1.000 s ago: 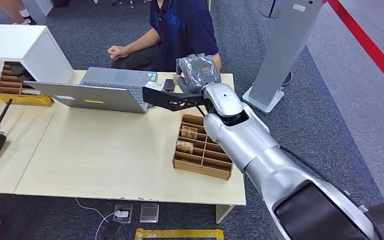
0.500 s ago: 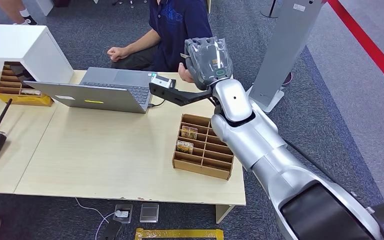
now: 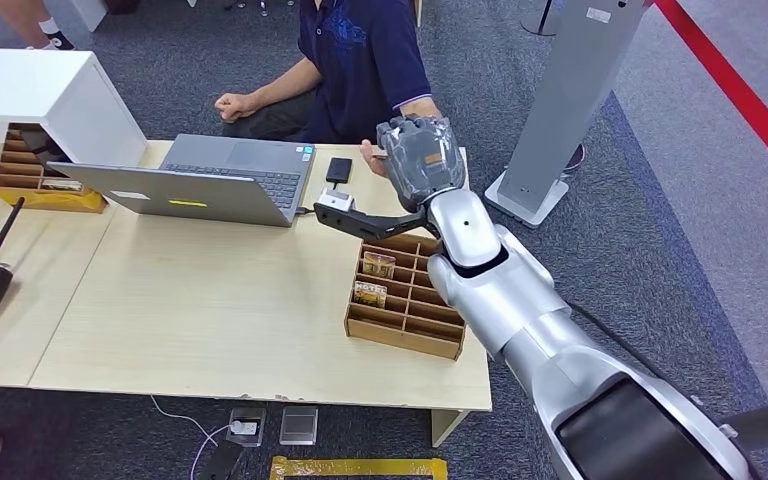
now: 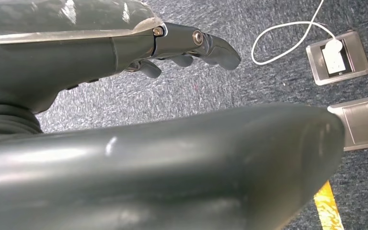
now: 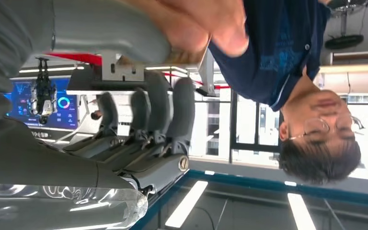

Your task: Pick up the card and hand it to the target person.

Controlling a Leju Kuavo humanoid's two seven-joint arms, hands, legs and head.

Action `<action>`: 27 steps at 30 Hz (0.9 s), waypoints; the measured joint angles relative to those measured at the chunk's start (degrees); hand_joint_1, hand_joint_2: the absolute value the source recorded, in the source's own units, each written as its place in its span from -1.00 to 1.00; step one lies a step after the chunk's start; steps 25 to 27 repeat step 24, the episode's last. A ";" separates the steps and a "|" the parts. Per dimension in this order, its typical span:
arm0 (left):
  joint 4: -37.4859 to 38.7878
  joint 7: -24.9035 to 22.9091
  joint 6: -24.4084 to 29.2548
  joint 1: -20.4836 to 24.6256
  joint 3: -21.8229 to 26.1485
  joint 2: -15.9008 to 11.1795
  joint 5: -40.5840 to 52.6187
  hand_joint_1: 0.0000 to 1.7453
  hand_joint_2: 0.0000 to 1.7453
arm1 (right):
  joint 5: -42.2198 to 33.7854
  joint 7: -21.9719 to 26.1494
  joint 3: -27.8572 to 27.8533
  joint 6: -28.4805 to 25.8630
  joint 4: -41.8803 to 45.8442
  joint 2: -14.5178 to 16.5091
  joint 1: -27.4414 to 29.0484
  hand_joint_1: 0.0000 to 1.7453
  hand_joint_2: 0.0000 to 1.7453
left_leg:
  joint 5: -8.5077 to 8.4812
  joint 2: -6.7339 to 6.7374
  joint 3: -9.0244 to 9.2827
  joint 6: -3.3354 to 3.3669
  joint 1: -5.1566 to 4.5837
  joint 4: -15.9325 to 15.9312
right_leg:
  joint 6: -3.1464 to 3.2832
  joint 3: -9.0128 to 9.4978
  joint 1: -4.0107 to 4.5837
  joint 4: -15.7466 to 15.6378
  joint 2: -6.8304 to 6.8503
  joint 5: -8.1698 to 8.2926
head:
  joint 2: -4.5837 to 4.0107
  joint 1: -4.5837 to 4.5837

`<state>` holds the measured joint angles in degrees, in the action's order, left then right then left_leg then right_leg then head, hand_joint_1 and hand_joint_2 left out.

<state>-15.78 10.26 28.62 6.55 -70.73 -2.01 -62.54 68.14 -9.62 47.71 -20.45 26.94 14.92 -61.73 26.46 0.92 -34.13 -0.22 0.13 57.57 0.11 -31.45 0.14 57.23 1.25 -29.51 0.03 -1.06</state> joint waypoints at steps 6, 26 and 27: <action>-0.01 0.01 0.08 0.00 0.00 0.00 -0.10 -1.00 -1.00 | -2.71 0.14 0.01 2.26 -1.29 0.17 0.23 -1.00 1.00 | 0.00 0.00 0.00 0.00 0.00 0.00 | 0.00 0.00 0.00 0.00 0.00 0.00 | -0.01 -0.01; 0.00 -1.82 0.13 0.00 0.00 0.00 -0.08 -1.00 -1.00 | -54.85 25.43 -13.74 8.56 0.09 1.22 3.37 -1.00 1.00 | 0.00 0.00 0.01 0.00 0.00 0.00 | 0.00 0.00 0.00 0.00 0.00 0.00 | 0.00 -0.01; 0.00 -1.82 0.13 0.00 0.00 0.00 -0.08 -1.00 -1.00 | -54.85 25.43 -13.74 8.56 0.09 1.22 3.37 -1.00 1.00 | 0.00 0.00 0.01 0.00 0.00 0.00 | 0.00 0.00 0.00 0.00 0.00 0.00 | 0.00 -0.01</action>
